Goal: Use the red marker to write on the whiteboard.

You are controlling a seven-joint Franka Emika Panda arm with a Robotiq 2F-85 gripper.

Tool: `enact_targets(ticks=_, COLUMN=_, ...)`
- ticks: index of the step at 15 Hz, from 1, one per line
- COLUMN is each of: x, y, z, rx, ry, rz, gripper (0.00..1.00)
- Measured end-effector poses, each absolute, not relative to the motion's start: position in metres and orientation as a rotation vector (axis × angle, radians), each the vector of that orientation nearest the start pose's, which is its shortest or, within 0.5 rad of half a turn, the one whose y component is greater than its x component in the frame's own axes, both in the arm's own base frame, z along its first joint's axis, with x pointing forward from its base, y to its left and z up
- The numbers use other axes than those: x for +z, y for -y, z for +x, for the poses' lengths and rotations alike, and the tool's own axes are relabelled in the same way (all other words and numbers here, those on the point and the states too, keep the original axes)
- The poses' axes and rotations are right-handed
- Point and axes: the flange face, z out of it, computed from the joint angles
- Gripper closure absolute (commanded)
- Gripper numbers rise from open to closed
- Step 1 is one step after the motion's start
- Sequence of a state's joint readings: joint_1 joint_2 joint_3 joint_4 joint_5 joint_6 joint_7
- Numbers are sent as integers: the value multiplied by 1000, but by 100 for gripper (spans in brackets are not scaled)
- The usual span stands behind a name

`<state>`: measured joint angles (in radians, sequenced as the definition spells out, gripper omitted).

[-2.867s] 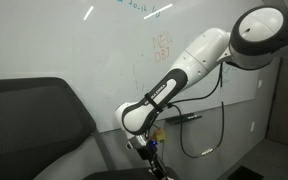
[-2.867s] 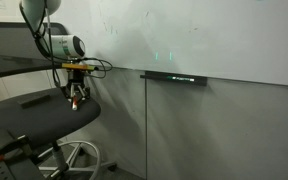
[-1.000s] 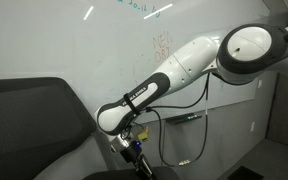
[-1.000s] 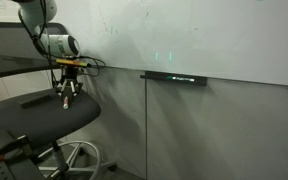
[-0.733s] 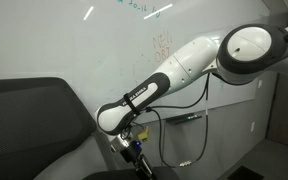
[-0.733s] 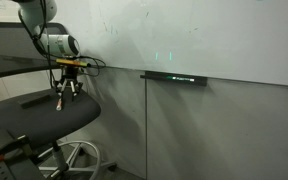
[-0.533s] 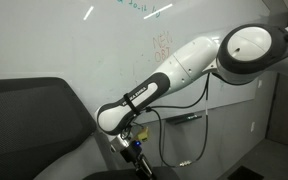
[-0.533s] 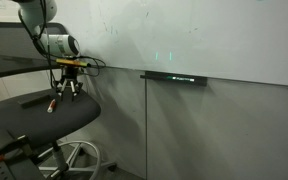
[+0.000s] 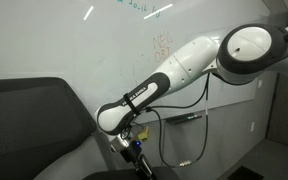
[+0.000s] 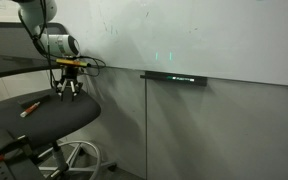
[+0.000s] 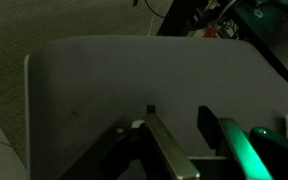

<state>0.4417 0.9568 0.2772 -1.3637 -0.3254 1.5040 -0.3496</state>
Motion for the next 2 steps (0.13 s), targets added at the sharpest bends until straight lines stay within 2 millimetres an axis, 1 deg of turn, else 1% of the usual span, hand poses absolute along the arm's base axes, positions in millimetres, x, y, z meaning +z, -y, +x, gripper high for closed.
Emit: enact_targets(ticks=2, x=122, y=-369, z=515, rx=1226, ry=1701, rz=-2595, gripper=51)
